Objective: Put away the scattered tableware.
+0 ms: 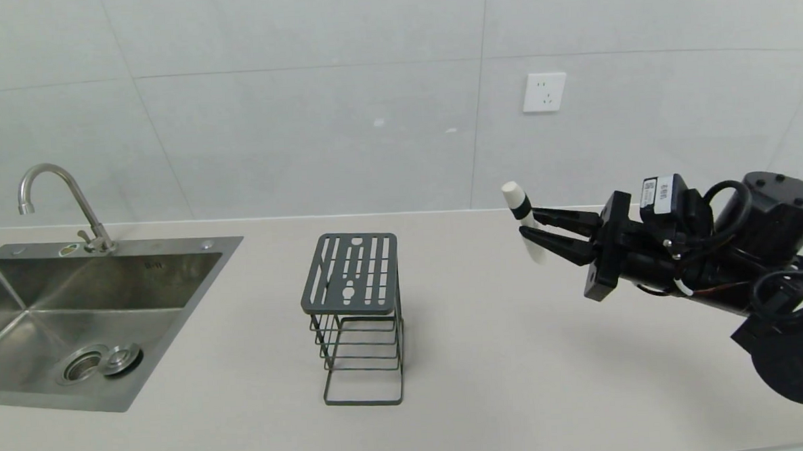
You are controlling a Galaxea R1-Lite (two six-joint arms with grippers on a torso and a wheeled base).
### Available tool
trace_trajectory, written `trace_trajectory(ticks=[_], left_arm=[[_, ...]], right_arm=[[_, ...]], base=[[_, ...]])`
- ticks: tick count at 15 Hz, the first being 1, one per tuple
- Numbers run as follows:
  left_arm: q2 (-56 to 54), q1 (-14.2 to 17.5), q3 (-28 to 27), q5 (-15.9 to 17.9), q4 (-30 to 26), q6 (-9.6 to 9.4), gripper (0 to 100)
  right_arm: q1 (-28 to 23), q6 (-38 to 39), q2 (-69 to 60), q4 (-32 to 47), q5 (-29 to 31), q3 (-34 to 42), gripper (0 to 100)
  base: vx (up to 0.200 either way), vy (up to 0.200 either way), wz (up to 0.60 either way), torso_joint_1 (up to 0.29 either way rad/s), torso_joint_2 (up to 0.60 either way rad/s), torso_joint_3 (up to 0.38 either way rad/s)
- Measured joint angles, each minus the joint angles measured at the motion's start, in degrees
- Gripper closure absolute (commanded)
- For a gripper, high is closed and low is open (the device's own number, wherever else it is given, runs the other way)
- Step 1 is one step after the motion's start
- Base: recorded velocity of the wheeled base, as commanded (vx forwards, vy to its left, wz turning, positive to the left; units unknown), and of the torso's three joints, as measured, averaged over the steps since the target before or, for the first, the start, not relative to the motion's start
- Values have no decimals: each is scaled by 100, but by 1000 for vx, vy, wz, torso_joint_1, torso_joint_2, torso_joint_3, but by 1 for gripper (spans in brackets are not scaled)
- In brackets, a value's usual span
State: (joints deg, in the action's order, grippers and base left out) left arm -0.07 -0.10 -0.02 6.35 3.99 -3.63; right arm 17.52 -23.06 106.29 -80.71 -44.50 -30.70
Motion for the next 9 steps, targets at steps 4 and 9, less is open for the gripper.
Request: trace_trajectory(ticks=[4,9], left_arm=[[111,-43,-352,188,1498,126,0],[935,-174,-1191,1507,1018,922,0]], right_arm=[[150,-13,-299,-16,-11,368,100],[489,-4,-662,-5,0,750,100]], base=[[0,0,0,0,0,0],[0,0,0,0,0,0]])
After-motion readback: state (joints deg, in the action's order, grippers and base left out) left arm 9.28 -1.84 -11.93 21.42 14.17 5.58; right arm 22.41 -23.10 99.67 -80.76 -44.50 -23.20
